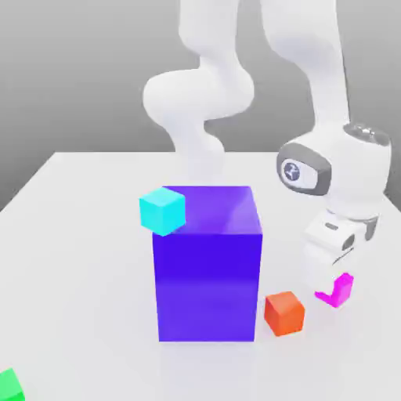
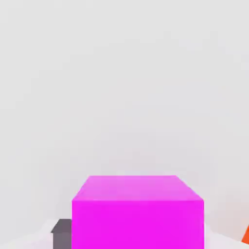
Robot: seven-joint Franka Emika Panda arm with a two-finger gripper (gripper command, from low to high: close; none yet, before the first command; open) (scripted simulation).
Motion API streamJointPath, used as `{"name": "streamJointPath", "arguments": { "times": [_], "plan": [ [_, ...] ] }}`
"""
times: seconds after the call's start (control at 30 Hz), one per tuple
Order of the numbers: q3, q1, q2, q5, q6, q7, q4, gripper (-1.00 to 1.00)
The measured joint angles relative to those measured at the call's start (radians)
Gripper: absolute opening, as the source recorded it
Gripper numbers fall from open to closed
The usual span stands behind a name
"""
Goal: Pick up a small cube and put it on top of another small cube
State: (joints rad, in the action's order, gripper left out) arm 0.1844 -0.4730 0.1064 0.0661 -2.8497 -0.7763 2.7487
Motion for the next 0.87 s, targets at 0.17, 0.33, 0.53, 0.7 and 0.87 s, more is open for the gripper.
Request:
{"name": "streamJointPath", "arguments": {
  "times": [0.17,0.33,0.53,0.7,0.87],
  "plan": [
    [-0.124,0.163,0.064,-0.074,0.114,0.13,-0.153,-1.0],
    [-0.236,0.338,0.137,-0.128,0.206,0.248,-0.304,-1.0],
    [-0.351,0.512,0.192,-0.178,0.291,0.372,-0.447,-1.0],
    [-0.418,0.663,0.298,-0.238,0.305,0.483,-0.582,-1.0],
    [-0.414,0.702,0.355,-0.261,0.281,0.509,-0.617,1.0]
  ]
}}
